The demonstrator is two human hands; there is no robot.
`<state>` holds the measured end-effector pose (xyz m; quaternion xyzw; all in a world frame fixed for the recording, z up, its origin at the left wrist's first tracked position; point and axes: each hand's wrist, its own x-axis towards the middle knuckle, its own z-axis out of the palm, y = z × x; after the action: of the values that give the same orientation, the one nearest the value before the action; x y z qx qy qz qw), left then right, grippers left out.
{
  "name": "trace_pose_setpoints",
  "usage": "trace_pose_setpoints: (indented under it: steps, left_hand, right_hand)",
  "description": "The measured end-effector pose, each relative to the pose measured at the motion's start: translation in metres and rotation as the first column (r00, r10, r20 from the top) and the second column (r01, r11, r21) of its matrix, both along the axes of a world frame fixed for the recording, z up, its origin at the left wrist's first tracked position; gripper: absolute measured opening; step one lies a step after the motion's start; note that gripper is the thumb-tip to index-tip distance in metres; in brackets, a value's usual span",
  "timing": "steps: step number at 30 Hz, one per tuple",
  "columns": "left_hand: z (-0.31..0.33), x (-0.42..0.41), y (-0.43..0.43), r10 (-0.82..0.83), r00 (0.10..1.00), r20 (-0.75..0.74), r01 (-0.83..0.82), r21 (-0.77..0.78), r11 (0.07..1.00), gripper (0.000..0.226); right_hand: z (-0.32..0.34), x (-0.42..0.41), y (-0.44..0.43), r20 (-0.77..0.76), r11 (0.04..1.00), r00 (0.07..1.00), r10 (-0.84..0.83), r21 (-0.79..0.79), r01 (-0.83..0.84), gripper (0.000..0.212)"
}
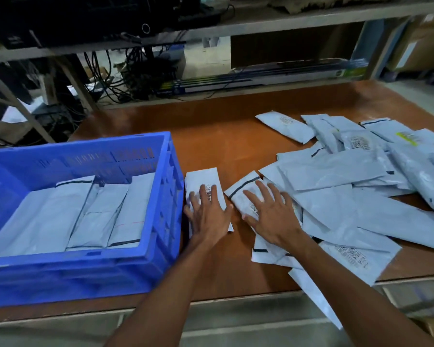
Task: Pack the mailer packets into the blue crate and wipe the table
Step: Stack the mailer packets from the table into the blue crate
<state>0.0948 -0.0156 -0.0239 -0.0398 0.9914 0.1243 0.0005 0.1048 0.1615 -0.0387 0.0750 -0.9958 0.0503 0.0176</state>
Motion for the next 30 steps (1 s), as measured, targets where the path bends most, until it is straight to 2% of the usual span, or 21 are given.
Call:
trace_pose_setpoints:
  steps: [3,6,10,13,15,17,19,21,25,27,30]
  left_hand:
    - [-0.023,-0.020,0.003,0.022,0.987,0.161,-0.025,0.014,1.000,0.080]
    - [-0.041,-0.010,0.006,-0.033,0.998,0.062,0.032,0.006,0.999,0.067]
    - [-0.046,-0.001,0.002,-0.061,0.997,-0.055,0.058,-0.061,0.996,0.055]
    - [-0.038,0.003,0.003,-0.114,0.993,0.006,0.114,-0.108,0.988,0.054]
    - [-0.029,0.009,0.005,-0.118,0.993,0.003,0.117,-0.126,0.985,0.057]
    - [-0.010,0.014,0.007,-0.105,0.994,-0.032,0.101,-0.094,0.990,0.058]
    - [0.020,0.017,0.009,-0.110,0.987,-0.122,0.102,-0.067,0.993,0.055]
    - [0.060,0.020,0.010,-0.139,0.972,-0.189,0.128,-0.067,0.989,0.055]
    - [0.147,0.039,-0.015,-0.150,0.922,-0.357,0.127,-0.086,0.988,0.056]
    - [0.182,0.046,-0.050,-0.147,0.886,-0.439,0.104,-0.121,0.987,0.056]
    - [0.220,0.054,-0.125,-0.139,0.863,-0.485,0.077,-0.147,0.986,0.053]
  right_hand:
    - [-0.013,-0.006,0.007,0.090,0.995,0.995,0.050,0.081,-0.057,0.071]
    - [-0.023,-0.002,0.005,0.050,0.999,0.998,0.025,0.034,-0.026,0.065]
    - [-0.024,0.000,-0.001,0.051,0.999,0.998,0.033,-0.001,-0.033,0.069]
    - [-0.020,-0.001,-0.001,0.040,0.998,0.999,0.015,-0.067,-0.013,0.053]
    - [-0.010,0.004,-0.006,0.015,0.985,1.000,-0.013,-0.171,0.015,0.059]
    - [0.002,0.009,-0.012,-0.024,0.951,0.998,-0.063,-0.306,0.053,0.067]
    - [0.024,0.009,-0.017,-0.076,0.889,0.986,-0.149,-0.447,0.100,0.050]
    - [0.057,0.007,-0.026,-0.167,0.832,0.965,-0.203,-0.549,0.080,0.046]
    - [0.142,0.008,-0.063,-0.325,0.795,0.931,-0.167,-0.603,-0.067,0.047]
    - [0.181,0.012,-0.090,-0.392,0.783,0.912,-0.125,-0.603,-0.152,0.048]
    - [0.221,0.023,-0.141,-0.460,0.769,0.886,-0.050,-0.584,-0.260,0.047]
